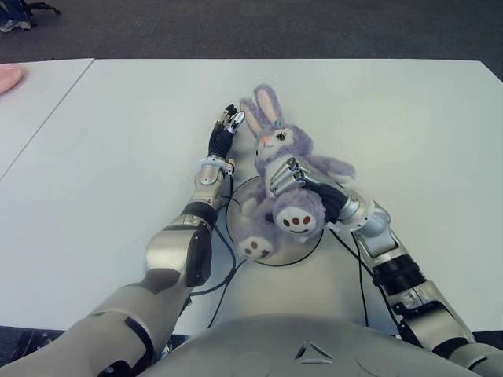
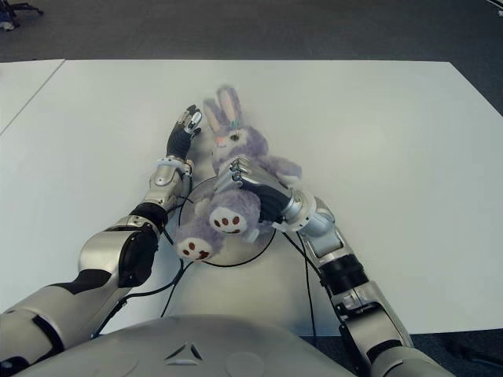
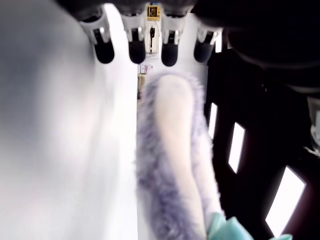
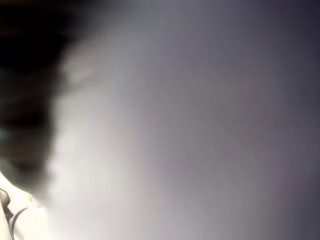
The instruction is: Put the doll into the plate.
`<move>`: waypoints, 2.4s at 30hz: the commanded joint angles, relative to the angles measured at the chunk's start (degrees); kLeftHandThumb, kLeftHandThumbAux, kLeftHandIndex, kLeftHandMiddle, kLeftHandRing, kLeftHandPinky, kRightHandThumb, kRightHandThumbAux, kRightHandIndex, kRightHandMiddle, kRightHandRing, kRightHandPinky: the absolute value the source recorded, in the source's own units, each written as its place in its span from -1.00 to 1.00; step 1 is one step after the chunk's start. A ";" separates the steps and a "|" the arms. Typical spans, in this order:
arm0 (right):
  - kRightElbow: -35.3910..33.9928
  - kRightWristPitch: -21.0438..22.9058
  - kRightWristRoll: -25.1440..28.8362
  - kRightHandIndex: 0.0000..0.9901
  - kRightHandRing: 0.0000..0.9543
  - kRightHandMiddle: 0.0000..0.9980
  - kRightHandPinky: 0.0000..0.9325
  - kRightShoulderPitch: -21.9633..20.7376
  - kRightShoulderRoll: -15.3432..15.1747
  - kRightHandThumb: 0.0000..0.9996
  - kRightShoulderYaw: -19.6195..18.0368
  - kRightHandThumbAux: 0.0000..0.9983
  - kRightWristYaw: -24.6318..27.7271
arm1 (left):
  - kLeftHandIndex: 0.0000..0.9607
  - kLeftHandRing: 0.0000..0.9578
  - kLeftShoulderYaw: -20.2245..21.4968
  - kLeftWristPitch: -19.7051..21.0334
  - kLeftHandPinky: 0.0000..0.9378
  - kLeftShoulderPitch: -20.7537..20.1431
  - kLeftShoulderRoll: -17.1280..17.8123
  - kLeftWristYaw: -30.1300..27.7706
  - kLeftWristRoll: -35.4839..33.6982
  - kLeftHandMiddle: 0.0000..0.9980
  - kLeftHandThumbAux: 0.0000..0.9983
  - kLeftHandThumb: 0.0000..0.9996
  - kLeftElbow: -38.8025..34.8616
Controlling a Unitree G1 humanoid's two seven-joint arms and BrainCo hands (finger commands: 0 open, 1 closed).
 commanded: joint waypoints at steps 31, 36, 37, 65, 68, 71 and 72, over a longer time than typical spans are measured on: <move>-6.82 13.07 -10.94 -0.72 -0.37 -0.55 -0.17 4.29 -4.85 -0.41 0.24 0.16 3.59 | -0.88 -0.88 -0.64 12.11 -0.96 7.92 -0.59 -0.09 0.59 -0.83 -0.23 -1.00 6.54; -1.46 10.23 -22.64 -0.96 -0.92 -0.94 -0.85 5.08 -4.27 -0.63 -0.78 -0.18 -2.80 | -0.89 -0.87 -0.96 11.73 -0.96 8.16 -0.55 0.13 1.02 -0.83 -0.22 -1.00 6.59; -0.15 9.44 -23.84 -0.98 -0.95 -0.96 -0.91 5.01 -4.37 -0.65 -0.86 -0.24 -3.95 | -0.89 -0.88 -0.99 11.65 -0.96 8.15 -0.55 0.10 1.04 -0.84 -0.23 -1.00 6.58; 20.37 8.11 -26.58 -1.00 -1.00 -1.00 -1.00 -12.61 -2.96 -0.71 1.41 -0.49 -11.05 | -0.96 -0.93 -1.08 13.42 -1.00 7.60 -0.92 -0.50 1.08 -0.89 -0.20 -1.00 6.79; 18.08 11.07 -22.33 -1.00 -1.00 -1.00 -1.00 -15.22 -3.95 -0.69 0.89 -0.50 -6.44 | -0.97 -0.93 -1.61 12.60 -1.00 7.68 -0.85 -0.07 1.66 -0.89 -0.21 -1.00 6.71; 17.17 13.18 -20.09 -1.00 -1.00 -1.00 -1.00 -17.23 -4.23 -0.69 0.74 -0.49 -3.42 | -0.98 -0.93 -2.04 12.18 -1.00 7.77 -0.75 0.20 2.13 -0.90 -0.22 -1.00 6.70; 17.29 13.89 -19.53 -1.00 -1.00 -1.00 -1.00 -17.98 -4.15 -0.69 0.77 -0.49 -2.38 | -0.98 -0.94 -2.15 12.05 -1.00 7.82 -0.70 0.20 2.26 -0.90 -0.22 -1.00 6.70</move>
